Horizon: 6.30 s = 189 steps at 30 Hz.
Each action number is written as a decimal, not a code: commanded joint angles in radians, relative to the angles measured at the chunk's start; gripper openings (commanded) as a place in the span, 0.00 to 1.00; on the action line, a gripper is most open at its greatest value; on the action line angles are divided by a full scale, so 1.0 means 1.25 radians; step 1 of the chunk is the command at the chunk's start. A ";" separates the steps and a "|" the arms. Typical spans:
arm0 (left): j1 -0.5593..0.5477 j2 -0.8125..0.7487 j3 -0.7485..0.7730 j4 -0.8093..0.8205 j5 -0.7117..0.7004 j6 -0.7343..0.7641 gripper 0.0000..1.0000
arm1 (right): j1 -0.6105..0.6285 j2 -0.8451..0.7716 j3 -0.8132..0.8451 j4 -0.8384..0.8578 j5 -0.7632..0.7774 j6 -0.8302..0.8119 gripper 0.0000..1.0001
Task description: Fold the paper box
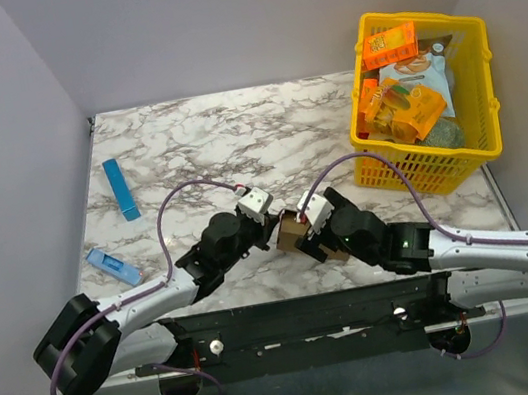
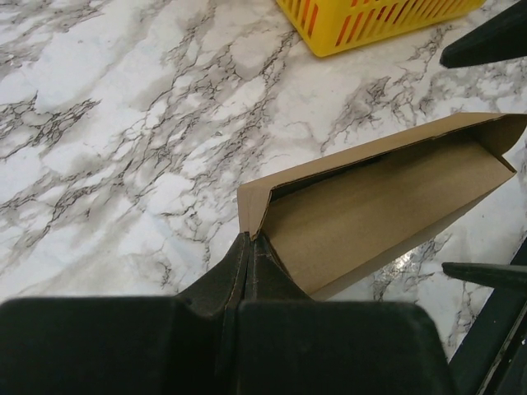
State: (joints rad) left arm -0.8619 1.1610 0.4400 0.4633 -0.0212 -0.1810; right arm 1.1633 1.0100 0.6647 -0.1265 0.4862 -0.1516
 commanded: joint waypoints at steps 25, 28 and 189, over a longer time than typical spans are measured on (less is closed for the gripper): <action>0.022 0.053 -0.011 0.083 0.082 0.060 0.00 | -0.076 0.090 -0.041 0.003 0.071 -0.075 0.52; 0.022 0.052 -0.010 0.081 0.082 0.061 0.00 | -0.083 0.084 -0.037 0.003 0.050 -0.077 0.48; 0.173 0.172 0.361 -0.442 0.358 -0.331 0.00 | -0.073 0.189 0.028 -0.109 0.092 -0.087 0.00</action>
State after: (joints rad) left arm -0.6487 1.4284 0.9066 -0.1070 0.3664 -0.5732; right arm 1.0744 1.2194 0.6983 -0.2111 0.5808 -0.2623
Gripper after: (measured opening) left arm 0.009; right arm 0.050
